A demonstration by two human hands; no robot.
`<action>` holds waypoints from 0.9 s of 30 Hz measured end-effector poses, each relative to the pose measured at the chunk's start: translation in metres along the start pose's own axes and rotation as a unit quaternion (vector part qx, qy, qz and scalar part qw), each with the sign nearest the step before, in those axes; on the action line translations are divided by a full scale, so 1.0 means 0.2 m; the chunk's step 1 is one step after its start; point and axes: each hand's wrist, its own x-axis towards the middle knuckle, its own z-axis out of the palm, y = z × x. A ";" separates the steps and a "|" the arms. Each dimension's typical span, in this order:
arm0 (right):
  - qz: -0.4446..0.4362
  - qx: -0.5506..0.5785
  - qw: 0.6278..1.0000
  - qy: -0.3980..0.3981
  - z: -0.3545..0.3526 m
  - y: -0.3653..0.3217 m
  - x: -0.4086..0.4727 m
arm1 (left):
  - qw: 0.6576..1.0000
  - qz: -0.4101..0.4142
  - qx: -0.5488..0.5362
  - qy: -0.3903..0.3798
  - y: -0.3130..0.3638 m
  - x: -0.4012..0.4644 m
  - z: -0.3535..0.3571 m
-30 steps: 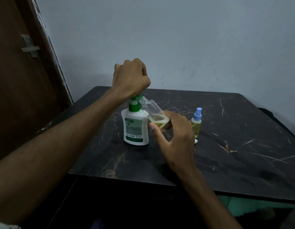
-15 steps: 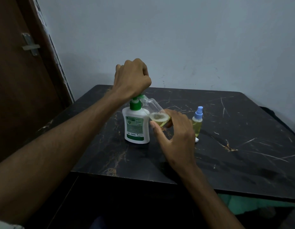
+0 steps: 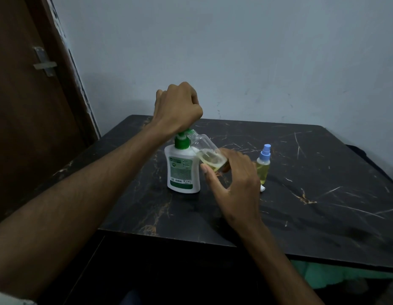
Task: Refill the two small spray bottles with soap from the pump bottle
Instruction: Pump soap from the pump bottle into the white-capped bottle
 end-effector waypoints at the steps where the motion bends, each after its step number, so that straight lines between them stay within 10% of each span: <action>1: 0.000 0.001 1.000 0.001 0.00 0.00 0.00 | 1.000 0.003 0.003 -0.001 0.00 0.00 0.00; 27: -0.001 -0.009 1.000 -0.003 0.00 0.01 0.00 | 1.000 0.019 0.011 -0.010 0.02 0.02 -0.02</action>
